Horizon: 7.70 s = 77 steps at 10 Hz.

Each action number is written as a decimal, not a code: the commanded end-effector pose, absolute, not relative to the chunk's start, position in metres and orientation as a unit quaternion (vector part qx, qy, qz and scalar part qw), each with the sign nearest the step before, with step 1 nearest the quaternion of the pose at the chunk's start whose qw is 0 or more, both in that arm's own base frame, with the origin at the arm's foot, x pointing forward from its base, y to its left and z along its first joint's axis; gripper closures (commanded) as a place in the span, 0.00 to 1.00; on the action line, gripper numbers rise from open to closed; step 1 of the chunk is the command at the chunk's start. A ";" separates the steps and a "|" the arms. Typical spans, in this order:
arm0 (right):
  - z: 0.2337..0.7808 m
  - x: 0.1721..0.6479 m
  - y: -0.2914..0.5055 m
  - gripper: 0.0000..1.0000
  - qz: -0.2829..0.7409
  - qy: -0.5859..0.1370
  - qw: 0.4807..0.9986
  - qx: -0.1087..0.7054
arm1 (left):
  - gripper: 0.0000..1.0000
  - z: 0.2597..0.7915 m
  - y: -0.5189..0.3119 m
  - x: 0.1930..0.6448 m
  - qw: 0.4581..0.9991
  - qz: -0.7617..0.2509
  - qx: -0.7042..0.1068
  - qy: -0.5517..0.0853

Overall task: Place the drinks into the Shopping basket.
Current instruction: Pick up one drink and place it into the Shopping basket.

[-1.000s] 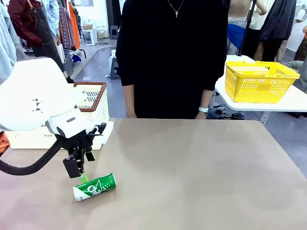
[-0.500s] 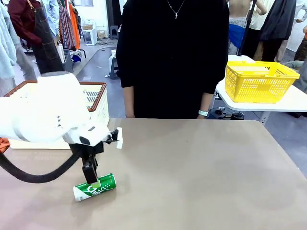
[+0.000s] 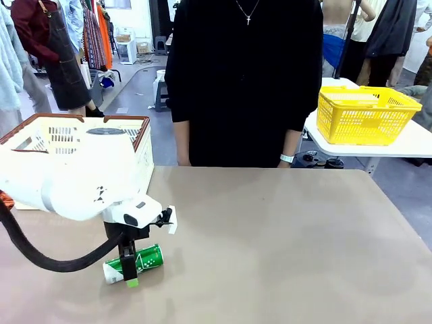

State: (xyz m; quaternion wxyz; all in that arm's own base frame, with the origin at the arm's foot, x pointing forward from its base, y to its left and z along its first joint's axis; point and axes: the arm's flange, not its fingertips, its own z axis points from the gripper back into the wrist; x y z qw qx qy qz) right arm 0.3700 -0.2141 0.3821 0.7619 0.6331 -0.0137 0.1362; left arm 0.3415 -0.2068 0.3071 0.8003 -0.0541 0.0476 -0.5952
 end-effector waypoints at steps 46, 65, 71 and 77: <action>0.385 0.369 -0.211 0.00 0.127 -0.009 0.768 0.628 | 1.00 0.500 0.051 0.683 0.998 -0.004 -0.061 -0.017; 0.385 0.369 -0.211 0.00 0.127 -0.009 0.768 0.628 | 0.00 0.498 0.080 0.640 0.984 -0.047 -0.171 -0.002; 0.385 0.369 -0.211 0.00 0.127 -0.009 0.768 0.628 | 0.00 0.557 0.161 0.488 0.850 -0.216 -0.479 -0.038; 0.385 0.369 -0.211 0.00 0.127 -0.009 0.768 0.628 | 0.00 0.465 0.218 0.405 0.800 -0.173 -0.564 -0.109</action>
